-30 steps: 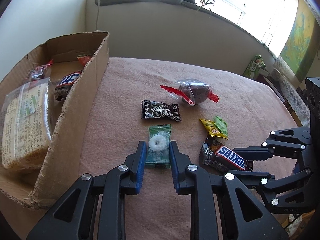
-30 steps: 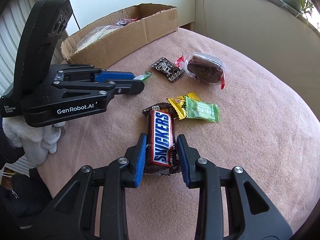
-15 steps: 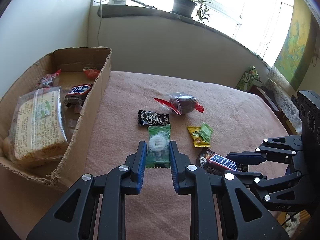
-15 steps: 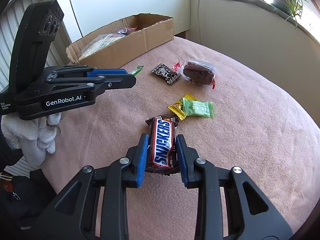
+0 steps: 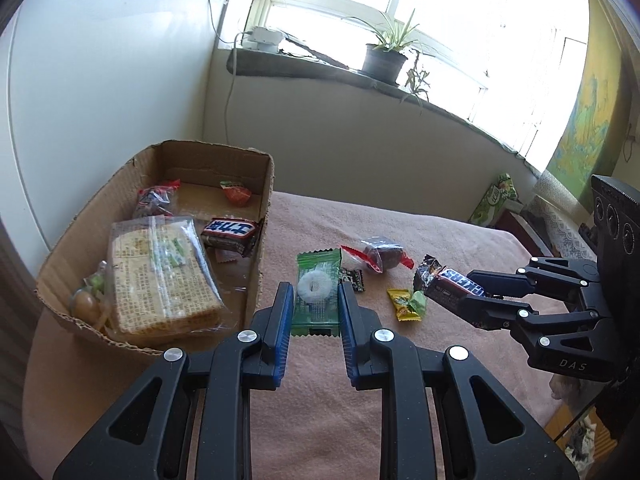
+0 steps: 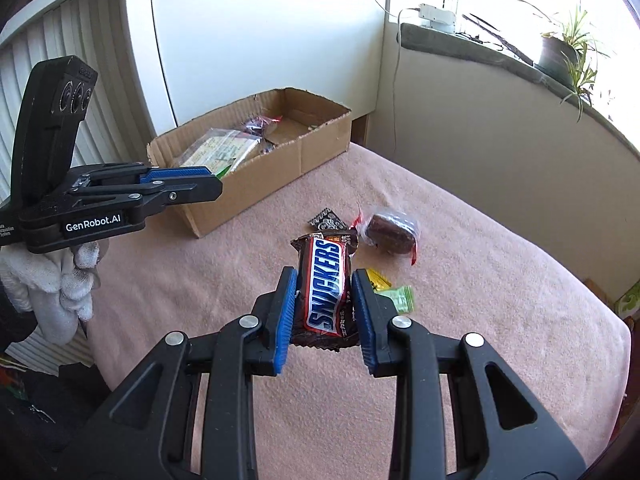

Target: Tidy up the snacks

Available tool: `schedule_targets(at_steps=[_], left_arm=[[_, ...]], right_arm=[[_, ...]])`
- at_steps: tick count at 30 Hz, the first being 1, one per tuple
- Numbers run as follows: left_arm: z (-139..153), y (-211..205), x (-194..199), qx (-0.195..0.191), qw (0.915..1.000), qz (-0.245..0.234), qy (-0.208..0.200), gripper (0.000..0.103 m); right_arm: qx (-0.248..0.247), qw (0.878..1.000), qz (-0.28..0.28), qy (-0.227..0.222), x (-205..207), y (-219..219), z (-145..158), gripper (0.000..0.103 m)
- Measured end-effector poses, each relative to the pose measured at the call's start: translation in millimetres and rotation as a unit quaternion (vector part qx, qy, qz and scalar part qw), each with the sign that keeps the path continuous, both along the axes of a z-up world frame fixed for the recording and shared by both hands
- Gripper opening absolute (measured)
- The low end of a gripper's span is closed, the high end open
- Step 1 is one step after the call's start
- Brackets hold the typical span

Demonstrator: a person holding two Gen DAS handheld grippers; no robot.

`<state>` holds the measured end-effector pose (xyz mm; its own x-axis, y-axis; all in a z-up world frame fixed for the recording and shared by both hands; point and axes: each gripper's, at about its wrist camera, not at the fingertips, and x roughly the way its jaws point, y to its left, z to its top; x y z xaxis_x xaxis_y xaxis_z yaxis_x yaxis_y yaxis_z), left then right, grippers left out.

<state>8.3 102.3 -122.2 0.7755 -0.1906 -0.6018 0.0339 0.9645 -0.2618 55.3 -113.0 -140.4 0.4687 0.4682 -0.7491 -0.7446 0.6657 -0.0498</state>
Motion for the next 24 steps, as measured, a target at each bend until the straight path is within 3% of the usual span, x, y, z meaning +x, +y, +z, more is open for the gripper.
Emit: schedule_targets(at_steps=[13, 24], left_arm=[[6.1, 47.2, 2.6, 0.013, 0.9989, 0.044, -0.009, 0.021], [-2.5, 74.0, 13.8, 0.029, 0.9969, 0.072, 0.004, 0.021]], right_arm=[[0.034, 0.999, 0.030, -0.017, 21.3, 64.0, 24.1, 0.029], [0.042, 0.998, 0.055, -0.002, 45.7, 117.6, 14.8, 0.029]])
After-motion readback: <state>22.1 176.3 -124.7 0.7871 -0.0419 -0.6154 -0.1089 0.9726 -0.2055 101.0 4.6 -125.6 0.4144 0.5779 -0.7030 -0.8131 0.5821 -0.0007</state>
